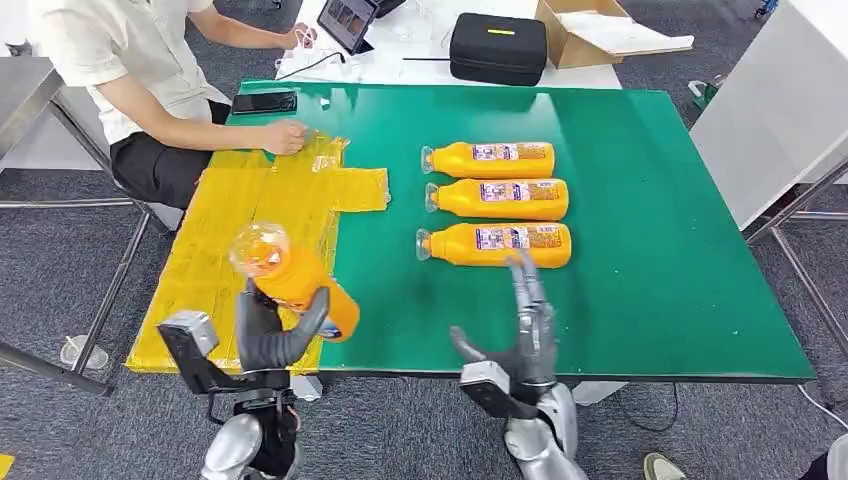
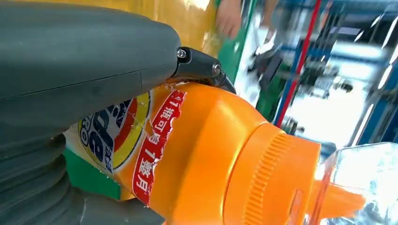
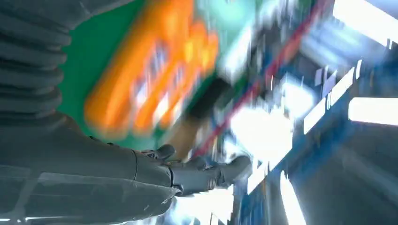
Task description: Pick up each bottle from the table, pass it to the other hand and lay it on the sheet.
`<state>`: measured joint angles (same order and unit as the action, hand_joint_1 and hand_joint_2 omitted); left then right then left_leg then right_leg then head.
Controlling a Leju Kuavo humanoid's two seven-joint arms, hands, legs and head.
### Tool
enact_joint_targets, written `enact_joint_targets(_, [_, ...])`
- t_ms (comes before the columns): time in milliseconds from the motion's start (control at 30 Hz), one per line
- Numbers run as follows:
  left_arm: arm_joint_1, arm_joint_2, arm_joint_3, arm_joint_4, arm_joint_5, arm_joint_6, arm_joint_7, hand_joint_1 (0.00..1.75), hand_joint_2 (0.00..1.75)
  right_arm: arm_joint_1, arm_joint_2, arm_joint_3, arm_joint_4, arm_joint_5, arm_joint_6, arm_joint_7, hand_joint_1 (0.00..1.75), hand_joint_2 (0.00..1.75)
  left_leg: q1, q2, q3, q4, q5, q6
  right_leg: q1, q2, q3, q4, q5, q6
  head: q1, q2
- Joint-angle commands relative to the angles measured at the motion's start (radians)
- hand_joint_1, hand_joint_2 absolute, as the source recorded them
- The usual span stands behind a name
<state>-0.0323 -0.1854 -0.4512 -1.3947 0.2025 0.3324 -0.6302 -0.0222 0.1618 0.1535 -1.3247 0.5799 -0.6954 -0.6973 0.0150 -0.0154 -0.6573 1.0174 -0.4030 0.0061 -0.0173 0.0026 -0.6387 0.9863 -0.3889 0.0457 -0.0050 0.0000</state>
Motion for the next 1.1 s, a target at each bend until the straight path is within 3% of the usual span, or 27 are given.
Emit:
enact_joint_targets(33, [-0.015, 0.06, 0.062, -0.05, -0.18, 0.142, 0.003, 1.75, 1.75, 0.095, 0.123, -0.418, -0.429, -0.029, -0.003, -0.001, 0.0, 0.0, -0.001, -0.001, 0.001, 0.0, -0.001, 0.0, -0.001, -0.002, 0.001, 0.002, -0.002, -0.001, 0.0, 0.0])
enact_joint_targets(133, [-0.015, 0.06, 0.062, -0.05, -0.18, 0.142, 0.003, 1.75, 1.75, 0.095, 0.123, -0.418, -0.429, -0.029, -0.003, -0.001, 0.0, 0.0, -0.001, -0.001, 0.001, 0.0, -0.001, 0.0, -0.001, -0.002, 0.001, 0.002, -0.002, -0.001, 0.0, 0.0])
enact_joint_targets(167, [-0.052, 0.077, 0.046, 0.021, -0.395, 0.289, 0.022, 1.75, 1.75, 0.1, 0.127, -0.44, -0.458, -0.057, -0.003, -0.001, 0.0, 0.0, -0.001, -0.001, 0.002, 0.001, -0.001, 0.0, -0.001, -0.002, 0.002, 0.002, -0.002, -0.002, 0.0, 0.0])
enact_joint_targets(200, [-0.062, 0.082, 0.045, 0.043, -0.45, 0.314, 0.051, 1.75, 1.75, 0.103, 0.121, -0.431, -0.454, -0.073, -0.003, -0.001, 0.0, 0.0, -0.001, -0.001, 0.003, 0.001, -0.002, 0.0, 0.0, -0.002, 0.003, 0.003, -0.003, -0.002, 0.0, 0.0])
enact_joint_targets(233, [-0.169, 0.11, 0.006, 0.264, -0.699, 0.347, 0.208, 1.75, 1.75, 0.094, 0.105, -0.413, -0.402, -0.104, -0.003, -0.001, 0.0, 0.0, -0.001, -0.001, 0.002, 0.001, -0.001, 0.0, -0.001, -0.002, 0.002, 0.002, -0.002, -0.001, 0.0, 0.0])
enact_joint_targets(267, [-0.288, 0.108, -0.034, 0.512, -0.925, 0.328, 0.29, 1.75, 1.75, 0.055, 0.004, -0.322, -0.287, -0.228, -0.003, -0.001, 0.0, 0.0, -0.001, -0.001, 0.003, 0.001, -0.002, 0.0, 0.0, -0.002, 0.003, 0.002, -0.003, -0.002, 0.0, 0.0])
enact_joint_targets(300, [-0.371, 0.093, -0.045, 0.635, -0.954, 0.233, 0.309, 1.75, 1.75, 0.037, 0.074, -0.295, -0.256, -0.158, -0.003, -0.001, 0.0, 0.0, -0.001, -0.005, 0.005, 0.0, -0.001, 0.001, 0.0, -0.006, 0.007, 0.001, -0.004, -0.002, 0.001, 0.0])
enact_joint_targets(367, [-0.371, 0.093, -0.045, 0.635, -0.954, 0.233, 0.309, 1.75, 1.75, 0.037, 0.074, -0.295, -0.256, -0.158, -0.003, -0.001, 0.0, 0.0, -0.001, -0.002, 0.007, -0.003, 0.0, 0.0, 0.0, -0.004, 0.008, -0.002, -0.001, -0.001, 0.001, 0.0])
enact_joint_targets(500, [-0.498, 0.099, -0.118, 0.825, -1.099, 0.06, 0.406, 1.75, 1.75, 0.021, 0.041, -0.203, -0.18, -0.202, -0.003, -0.001, 0.0, 0.0, 0.0, 0.002, 0.008, -0.002, 0.002, 0.0, 0.001, 0.0, 0.006, -0.002, 0.004, -0.005, 0.0, 0.0])
enact_joint_targets(733, [-0.542, 0.11, -0.127, 0.929, -1.126, -0.065, 0.447, 1.73, 1.75, 0.019, 0.015, -0.169, -0.144, -0.249, -0.003, -0.001, 0.0, 0.0, 0.001, 0.004, 0.008, -0.001, 0.002, 0.0, 0.001, 0.001, 0.007, -0.001, 0.003, -0.005, 0.001, 0.0])
enact_joint_targets(800, [-0.552, 0.113, -0.133, 0.951, -1.14, -0.099, 0.473, 1.33, 1.75, 0.017, 0.009, -0.16, -0.134, -0.266, -0.003, -0.001, 0.0, 0.0, 0.001, 0.004, 0.008, -0.001, 0.002, 0.0, 0.001, 0.001, 0.007, -0.001, 0.003, -0.005, 0.001, 0.0])
enact_joint_targets(867, [-0.562, 0.113, -0.14, 0.973, -1.148, -0.137, 0.493, 1.4, 1.75, 0.014, 0.007, -0.153, -0.125, -0.272, -0.003, -0.001, 0.0, 0.0, 0.001, 0.004, 0.008, -0.001, 0.002, 0.0, 0.001, 0.001, 0.007, -0.001, 0.004, -0.005, 0.0, 0.0])
enact_joint_targets(900, [-0.568, 0.117, -0.139, 0.996, -1.148, -0.177, 0.504, 0.82, 1.75, 0.012, -0.001, -0.134, -0.119, -0.297, -0.003, -0.001, 0.0, 0.0, 0.001, 0.006, 0.011, -0.001, 0.001, 0.0, 0.002, 0.002, 0.009, -0.001, 0.003, -0.006, 0.001, 0.0])
enact_joint_targets(933, [-0.57, 0.12, -0.14, 1.004, -1.15, -0.19, 0.51, 0.54, 1.75, 0.01, -0.002, -0.133, -0.117, -0.303, -0.003, -0.001, 0.0, 0.0, 0.001, 0.004, 0.008, -0.001, 0.002, 0.0, 0.001, 0.001, 0.006, -0.001, 0.004, -0.005, 0.001, 0.0])
enact_joint_targets(967, [-0.572, 0.122, -0.14, 1.011, -1.151, -0.21, 0.512, 0.54, 1.75, 0.009, -0.005, -0.124, -0.108, -0.31, -0.003, -0.001, 0.0, 0.0, 0.001, 0.006, 0.011, -0.001, 0.002, 0.0, 0.002, 0.003, 0.009, -0.002, 0.004, -0.006, 0.0, 0.0])
enact_joint_targets(1000, [-0.573, 0.129, -0.134, 1.023, -1.147, -0.228, 0.516, 0.02, 1.75, 0.004, -0.006, -0.12, -0.094, -0.321, -0.003, -0.001, 0.0, 0.0, 0.0, 0.006, 0.009, -0.001, 0.002, -0.001, 0.001, 0.003, 0.007, -0.001, 0.004, -0.005, 0.001, 0.0])
enact_joint_targets(1100, [-0.568, 0.132, -0.116, 1.017, -1.133, -0.217, 0.514, 0.0, 1.75, 0.005, -0.005, -0.124, -0.089, -0.321, -0.003, -0.001, 0.0, 0.0, 0.0, 0.007, 0.012, -0.002, 0.001, -0.001, 0.001, 0.004, 0.009, -0.002, 0.004, -0.006, 0.001, 0.0])
